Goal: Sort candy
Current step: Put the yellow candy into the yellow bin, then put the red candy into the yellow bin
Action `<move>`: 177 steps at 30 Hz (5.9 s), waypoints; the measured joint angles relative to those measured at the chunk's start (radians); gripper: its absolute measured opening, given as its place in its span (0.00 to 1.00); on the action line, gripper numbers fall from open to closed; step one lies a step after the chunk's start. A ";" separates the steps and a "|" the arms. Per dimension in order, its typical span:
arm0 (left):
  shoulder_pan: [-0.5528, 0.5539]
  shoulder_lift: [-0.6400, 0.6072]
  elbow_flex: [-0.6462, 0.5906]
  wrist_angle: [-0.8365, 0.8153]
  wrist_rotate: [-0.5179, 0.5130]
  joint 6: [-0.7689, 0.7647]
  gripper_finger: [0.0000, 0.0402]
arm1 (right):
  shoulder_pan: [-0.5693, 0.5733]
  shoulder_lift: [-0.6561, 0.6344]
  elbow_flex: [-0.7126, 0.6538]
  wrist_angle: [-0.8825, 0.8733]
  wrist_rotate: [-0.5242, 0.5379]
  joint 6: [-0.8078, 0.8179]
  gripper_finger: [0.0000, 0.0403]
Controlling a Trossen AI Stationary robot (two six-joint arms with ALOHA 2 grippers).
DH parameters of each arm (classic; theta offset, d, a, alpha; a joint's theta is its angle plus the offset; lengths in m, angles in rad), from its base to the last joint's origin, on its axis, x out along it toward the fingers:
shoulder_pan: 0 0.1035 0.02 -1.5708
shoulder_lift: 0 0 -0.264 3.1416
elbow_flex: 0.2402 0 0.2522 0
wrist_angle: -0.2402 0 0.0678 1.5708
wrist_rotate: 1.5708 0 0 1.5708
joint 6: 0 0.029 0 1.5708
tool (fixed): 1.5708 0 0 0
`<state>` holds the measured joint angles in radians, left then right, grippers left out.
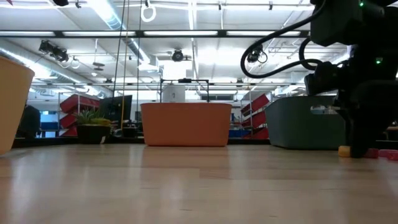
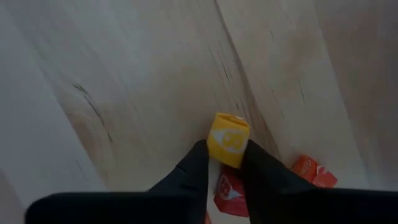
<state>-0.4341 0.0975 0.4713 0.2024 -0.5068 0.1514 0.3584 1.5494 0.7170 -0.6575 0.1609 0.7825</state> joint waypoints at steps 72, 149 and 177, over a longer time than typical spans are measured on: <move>0.000 0.000 0.000 0.041 0.003 -0.025 0.17 | -0.128 0.581 0.870 1.149 -0.019 -0.785 0.12; 0.000 0.000 0.000 -0.011 0.012 -0.026 0.17 | -0.145 0.726 1.422 0.218 -0.304 -0.758 0.31; 0.000 0.000 0.000 -0.016 0.011 -0.026 0.17 | -0.067 0.608 1.421 -0.523 -0.024 -0.549 0.26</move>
<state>-0.4339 0.0975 0.4713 0.1868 -0.4953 0.1251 0.2910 2.1572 2.1376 -1.1800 0.1368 0.2331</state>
